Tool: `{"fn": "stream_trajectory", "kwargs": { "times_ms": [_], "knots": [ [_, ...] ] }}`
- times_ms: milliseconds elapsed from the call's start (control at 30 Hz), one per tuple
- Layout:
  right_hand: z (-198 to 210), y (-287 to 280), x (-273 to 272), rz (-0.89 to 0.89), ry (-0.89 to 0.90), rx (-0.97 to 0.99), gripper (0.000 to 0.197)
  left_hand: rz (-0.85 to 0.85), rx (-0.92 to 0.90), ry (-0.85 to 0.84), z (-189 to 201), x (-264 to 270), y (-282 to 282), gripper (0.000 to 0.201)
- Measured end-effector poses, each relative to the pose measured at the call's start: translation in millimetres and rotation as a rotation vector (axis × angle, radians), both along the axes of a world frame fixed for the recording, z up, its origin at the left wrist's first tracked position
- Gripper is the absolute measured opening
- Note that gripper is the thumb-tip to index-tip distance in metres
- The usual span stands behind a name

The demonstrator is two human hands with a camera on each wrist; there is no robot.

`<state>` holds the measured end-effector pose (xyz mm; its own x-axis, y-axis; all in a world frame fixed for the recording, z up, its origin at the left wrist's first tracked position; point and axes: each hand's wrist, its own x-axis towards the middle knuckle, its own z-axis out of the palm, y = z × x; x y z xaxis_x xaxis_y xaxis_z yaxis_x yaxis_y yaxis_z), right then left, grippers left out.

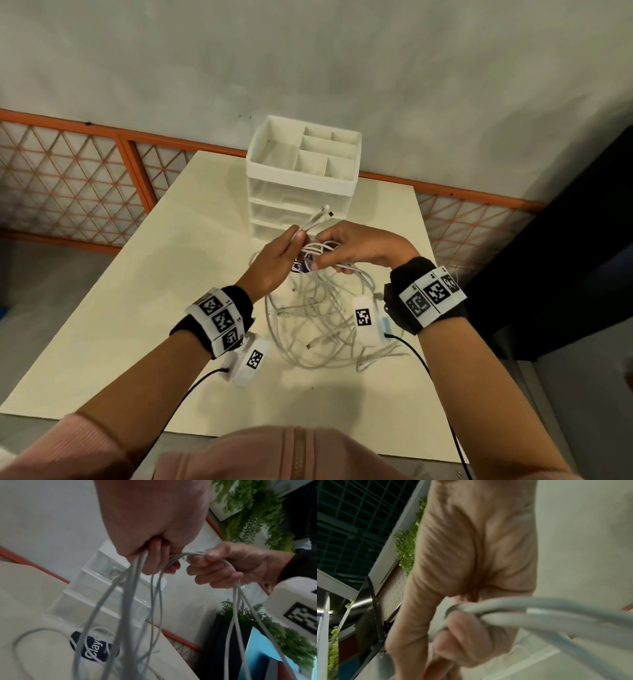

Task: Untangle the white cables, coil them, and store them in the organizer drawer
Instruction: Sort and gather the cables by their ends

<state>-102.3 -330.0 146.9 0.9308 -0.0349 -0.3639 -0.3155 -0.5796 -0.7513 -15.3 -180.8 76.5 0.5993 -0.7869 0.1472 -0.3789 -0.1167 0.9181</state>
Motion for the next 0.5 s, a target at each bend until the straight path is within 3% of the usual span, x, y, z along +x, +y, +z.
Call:
{"fn": "stream_trajectory", "kwargs": {
  "times_ms": [133, 233, 333, 500],
  "knots": [
    [-17.4, -16.4, -12.9, -0.181, -0.056, 0.146, 0.031, 0.11, 0.053, -0.113, 3.5, 14.5, 6.5, 0.033],
    [-34.5, -28.1, -24.7, -0.333, -0.158, 0.227, 0.036, 0.232, 0.071, -0.25, 17.1, 23.5, 12.2, 0.029],
    [-48.8, -39.1, -31.5, -0.352, -0.252, 0.143, 0.015, 0.302, 0.058, -0.314, 25.7, 36.2, 20.6, 0.036],
    [-62.3, -52.8, -40.0, -0.301, -0.243, 0.026, 0.023, 0.359, 0.095, -0.396, 27.2, 51.1, 28.9, 0.043]
  ]
}}
